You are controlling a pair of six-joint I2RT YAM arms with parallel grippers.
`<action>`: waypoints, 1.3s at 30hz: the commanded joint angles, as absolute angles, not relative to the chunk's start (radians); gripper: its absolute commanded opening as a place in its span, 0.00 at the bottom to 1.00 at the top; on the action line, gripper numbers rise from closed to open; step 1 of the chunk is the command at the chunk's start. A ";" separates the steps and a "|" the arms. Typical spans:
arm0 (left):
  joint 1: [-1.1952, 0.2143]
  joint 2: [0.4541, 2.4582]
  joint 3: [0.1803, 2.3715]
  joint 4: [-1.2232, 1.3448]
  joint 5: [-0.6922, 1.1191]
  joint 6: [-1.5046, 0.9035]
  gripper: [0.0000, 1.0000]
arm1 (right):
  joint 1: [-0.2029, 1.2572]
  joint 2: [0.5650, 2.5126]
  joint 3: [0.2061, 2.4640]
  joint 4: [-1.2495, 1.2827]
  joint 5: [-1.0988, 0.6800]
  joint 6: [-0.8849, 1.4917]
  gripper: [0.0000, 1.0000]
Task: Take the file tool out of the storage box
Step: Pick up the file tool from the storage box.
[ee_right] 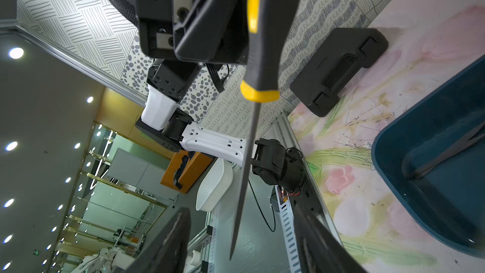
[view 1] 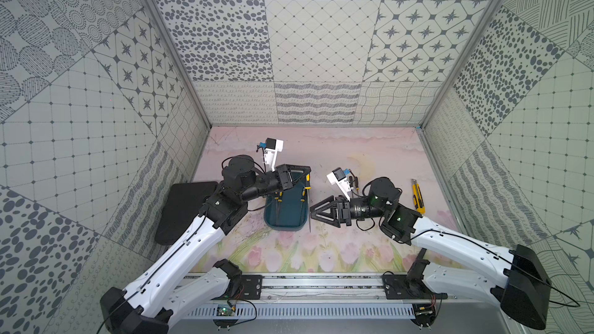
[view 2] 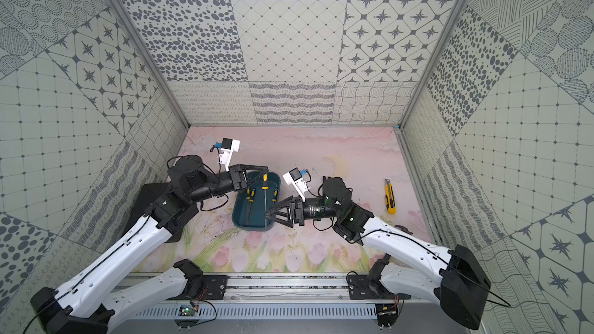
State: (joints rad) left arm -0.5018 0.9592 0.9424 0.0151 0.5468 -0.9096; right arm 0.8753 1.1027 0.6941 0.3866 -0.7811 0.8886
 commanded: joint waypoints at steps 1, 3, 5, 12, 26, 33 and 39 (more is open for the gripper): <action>-0.502 0.934 0.932 0.206 0.607 -0.968 0.06 | 0.885 1.120 0.719 0.526 -0.821 0.939 0.58; -0.502 0.927 0.924 0.210 0.599 -0.961 0.06 | 0.889 1.124 0.714 0.555 -0.830 0.957 0.52; -0.502 0.921 0.919 0.210 0.589 -0.957 0.06 | 0.891 1.121 0.714 0.559 -0.831 0.960 0.48; -0.502 0.915 0.916 0.209 0.556 -0.943 0.05 | 0.899 1.120 0.720 0.575 -0.854 0.978 0.39; -0.496 0.920 0.915 0.241 0.512 -0.938 0.05 | 0.910 1.114 0.736 0.590 -0.862 0.988 0.12; -0.494 0.926 0.908 0.256 0.515 -0.936 0.10 | 0.911 1.115 0.744 0.591 -0.862 0.989 0.00; -0.492 0.939 0.945 0.207 0.517 -0.904 0.46 | 0.911 1.106 0.771 0.459 -0.798 0.934 0.00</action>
State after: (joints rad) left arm -0.4984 0.9291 0.9154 0.1810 0.5400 -0.9520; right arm 0.9020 1.1168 0.7181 0.4911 -0.8215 0.9886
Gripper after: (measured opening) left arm 0.406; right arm 0.066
